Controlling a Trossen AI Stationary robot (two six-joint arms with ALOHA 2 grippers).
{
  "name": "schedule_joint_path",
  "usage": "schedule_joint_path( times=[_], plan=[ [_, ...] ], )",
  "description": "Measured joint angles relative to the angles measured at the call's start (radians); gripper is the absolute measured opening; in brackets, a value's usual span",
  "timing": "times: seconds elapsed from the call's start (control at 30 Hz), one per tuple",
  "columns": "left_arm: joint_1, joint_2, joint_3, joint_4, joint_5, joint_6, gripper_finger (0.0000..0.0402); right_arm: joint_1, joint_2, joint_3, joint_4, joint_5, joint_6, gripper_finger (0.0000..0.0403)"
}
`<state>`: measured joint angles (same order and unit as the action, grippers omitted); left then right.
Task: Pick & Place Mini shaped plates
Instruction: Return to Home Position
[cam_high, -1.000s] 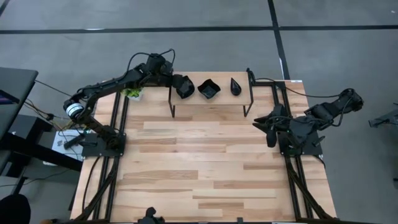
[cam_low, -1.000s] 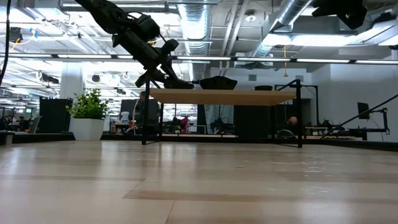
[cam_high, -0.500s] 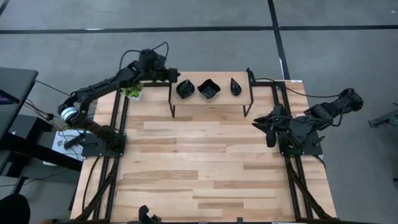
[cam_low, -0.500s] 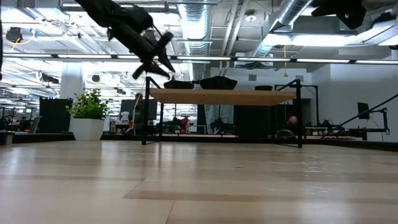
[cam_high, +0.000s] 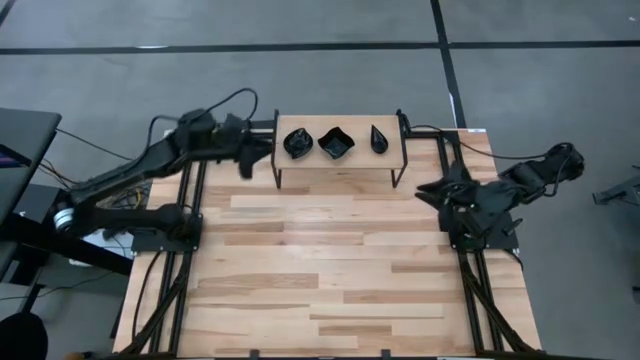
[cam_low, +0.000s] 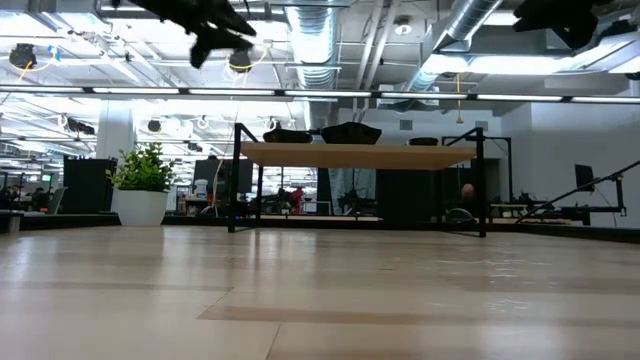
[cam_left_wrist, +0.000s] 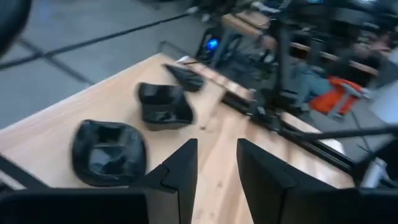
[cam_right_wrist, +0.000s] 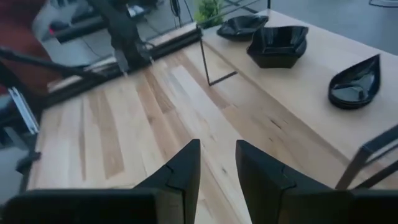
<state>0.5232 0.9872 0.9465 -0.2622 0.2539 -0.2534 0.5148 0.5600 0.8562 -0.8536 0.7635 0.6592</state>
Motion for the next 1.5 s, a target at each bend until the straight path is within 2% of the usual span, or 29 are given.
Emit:
schedule_joint_path(
  times=[0.23, 0.47, 0.6, 0.73, 0.9, 1.0, 1.23, 1.5],
  plan=[
    [-0.082, -0.259, -0.188, 0.080, -0.003, -0.012, 0.0112, 0.000, -0.175, -0.050, 0.040, 0.002, 0.004, 0.0098],
    [-0.086, -0.498, -0.400, 0.241, -0.003, -0.080, 0.0116, 0.001, -0.354, -0.341, 0.407, -0.083, -0.028, 0.0098],
    [-0.086, -0.596, -0.485, 0.253, -0.002, -0.099, 0.0116, 0.001, -0.433, -0.474, 0.567, -0.131, -0.030, 0.0098],
    [-0.086, -0.646, -0.544, 0.253, 0.011, -0.224, 0.0116, 0.000, -0.510, -0.543, 0.611, -0.117, -0.031, 0.0098],
    [-0.086, -0.668, -0.620, 0.282, 0.122, -0.066, 0.0117, -0.001, -0.557, -0.564, 0.613, -0.101, -0.116, 0.0098],
    [-0.086, -0.684, -0.670, 0.355, 0.125, -0.068, 0.0118, -0.007, -0.557, -0.564, 0.614, -0.098, -0.135, 0.0098],
    [-0.086, -0.757, -0.812, 0.584, 0.210, -0.034, 0.0117, -0.007, -0.557, -0.619, 0.669, -0.101, -0.138, 0.0098],
    [-0.085, -0.842, -0.940, 0.672, 0.217, -0.077, 0.0116, -0.006, -0.557, -0.683, 0.734, -0.082, -0.146, 0.0098]
  ],
)
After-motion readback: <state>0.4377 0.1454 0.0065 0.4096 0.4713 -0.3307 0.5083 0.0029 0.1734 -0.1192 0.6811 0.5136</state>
